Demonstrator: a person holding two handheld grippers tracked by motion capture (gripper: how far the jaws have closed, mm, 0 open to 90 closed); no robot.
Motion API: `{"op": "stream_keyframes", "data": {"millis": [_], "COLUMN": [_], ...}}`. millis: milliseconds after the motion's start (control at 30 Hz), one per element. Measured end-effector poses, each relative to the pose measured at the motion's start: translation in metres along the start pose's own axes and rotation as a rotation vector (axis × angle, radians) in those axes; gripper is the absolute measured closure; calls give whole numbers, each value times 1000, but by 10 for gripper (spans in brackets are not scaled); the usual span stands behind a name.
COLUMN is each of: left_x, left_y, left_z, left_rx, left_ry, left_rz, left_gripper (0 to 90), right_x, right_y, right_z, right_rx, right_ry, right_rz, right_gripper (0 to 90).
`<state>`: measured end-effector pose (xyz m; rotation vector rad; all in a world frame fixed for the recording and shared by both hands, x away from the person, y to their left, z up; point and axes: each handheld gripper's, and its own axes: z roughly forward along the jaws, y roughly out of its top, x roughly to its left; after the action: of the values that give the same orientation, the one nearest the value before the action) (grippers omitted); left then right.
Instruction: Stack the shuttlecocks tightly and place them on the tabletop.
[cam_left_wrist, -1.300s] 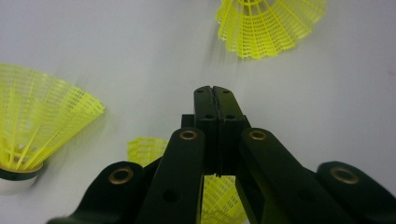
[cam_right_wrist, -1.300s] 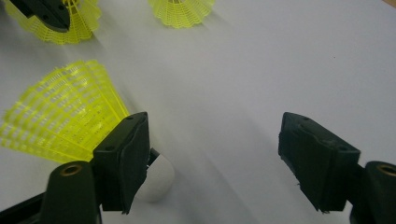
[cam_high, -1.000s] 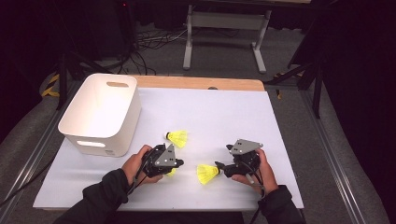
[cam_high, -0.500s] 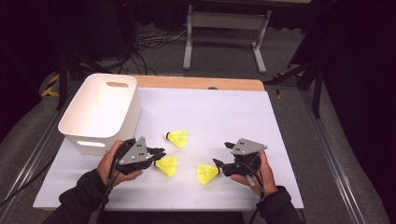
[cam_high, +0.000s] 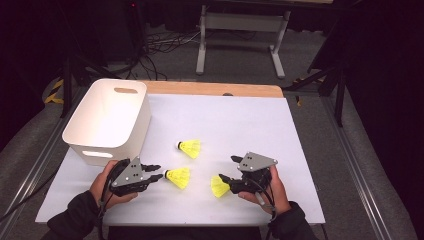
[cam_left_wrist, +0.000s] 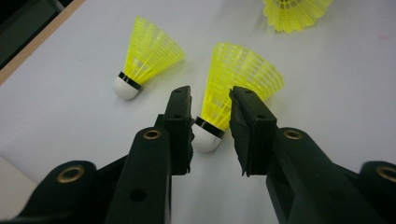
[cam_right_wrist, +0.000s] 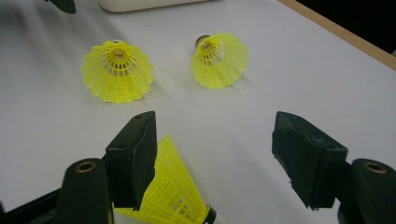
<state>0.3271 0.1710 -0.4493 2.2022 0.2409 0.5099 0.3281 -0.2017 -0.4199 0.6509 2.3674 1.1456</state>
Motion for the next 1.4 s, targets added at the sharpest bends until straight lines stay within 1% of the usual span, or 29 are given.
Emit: {"op": "stream_keyframes", "data": {"millis": [33, 100, 133, 167, 200, 267, 300, 367, 400, 433, 467, 500, 533, 600, 633, 667, 767, 800, 867, 900, 967, 1000, 1033, 1100, 1200, 1233, 1267, 1333, 1400], "left_x": [-2, -3, -4, -5, -5, -5, -6, -7, -7, -7, -9, -9, -10, -12, -12, -13, -14, -14, -15, -16, -17, -18, -17, -17, -16, -16, -16, -16, -16], "left_y": [-6, -9, -12, -15, -19, -24, -30, -36, -36, -39, -41, -43, -46, -52, -52, -57, -64, -64, -68, -70, -72, -74, -75, -75, -72, -72, -73, -73, -73], "left_z": [-2, -3, -5, -6, -8, -11, -15, -18, -18, -20, -21, -22, -24, -28, -28, -32, -35, -35, -40, -42, -44, -45, -46, -46, -47, -48, -47, -47, -47], "left_rx": [-12, -23, -30, -33, -37, -46, -56, -61, -61, -62, -69, -71, -69, -76, -76, -75, -75, -75, -89, -95, -98, -96, -99, -102, -110, -107, -108, -105, -102], "left_ry": [6, 11, 23, 29, 37, 37, 46, 66, 66, 77, 84, 86, 89, 110, 110, 116, 127, 127, 123, 121, 126, 130, 126, 128, 128, 130, 126, 125, 125], "left_rz": [-14, -12, -21, -29, -28, -44, -60, -71, -71, -76, -93, -93, -96, -114, -114, -130, -165, -165, -179, -183, -185, -188, -196, -199, -186, -181, -183, -183, -182], "left_gripper": [633, 623, 573, 573, 546, 533, 477, 445, 420, 420, 366, 366, 329, 289, 271, 254, 197, 182, 170, 162, 132, 121, 116, 106, 97, 93, 93, 94, 97], "right_x": [3, 4, 8, 8, 12, 15, 21, 27, 27, 30, 37, 37, 43, 49, 49, 56, 64, 67, 69, 72, 75, 78, 79, 80, 83, 85, 86, 89, 91], "right_y": [1, 1, 3, 3, 5, 6, 8, 11, 11, 13, 15, 15, 17, 19, 19, 21, 24, 25, 26, 27, 27, 27, 27, 27, 27, 27, 28, 28, 28], "right_z": [1, 2, 4, 4, 6, 8, 11, 15, 15, 18, 24, 24, 30, 35, 35, 41, 49, 52, 55, 60, 68, 76, 80, 83, 95, 98, 101, 106, 107], "right_rx": [1, 1, 0, 0, 2, 3, 7, 13, 13, 15, 19, 19, 26, 34, 34, 41, 55, 59, 66, 76, 93, 108, 116, 124, 150, 158, 166, 177, 183], "right_ry": [9, 11, 22, 22, 29, 35, 49, 65, 65, 74, 89, 89, 105, 117, 117, 128, 149, 155, 163, 170, 177, 185, 184, 183, 188, 188, 189, 177, 172], "right_rz": [-3, -5, -5, -5, -8, -9, -22, -40, -40, -43, -46, -46, -48, -48, -48, -48, -52, -55, -52, -61, -55, -38, -42, -41, -46, -41, -31, -31, -25], "right_gripper": [333, 335, 344, 344, 347, 349, 355, 364, 364, 371, 384, 384, 403, 415, 415, 432, 450, 464, 468, 471, 485, 498, 508, 515, 546, 561, 597, 677, 727]}}
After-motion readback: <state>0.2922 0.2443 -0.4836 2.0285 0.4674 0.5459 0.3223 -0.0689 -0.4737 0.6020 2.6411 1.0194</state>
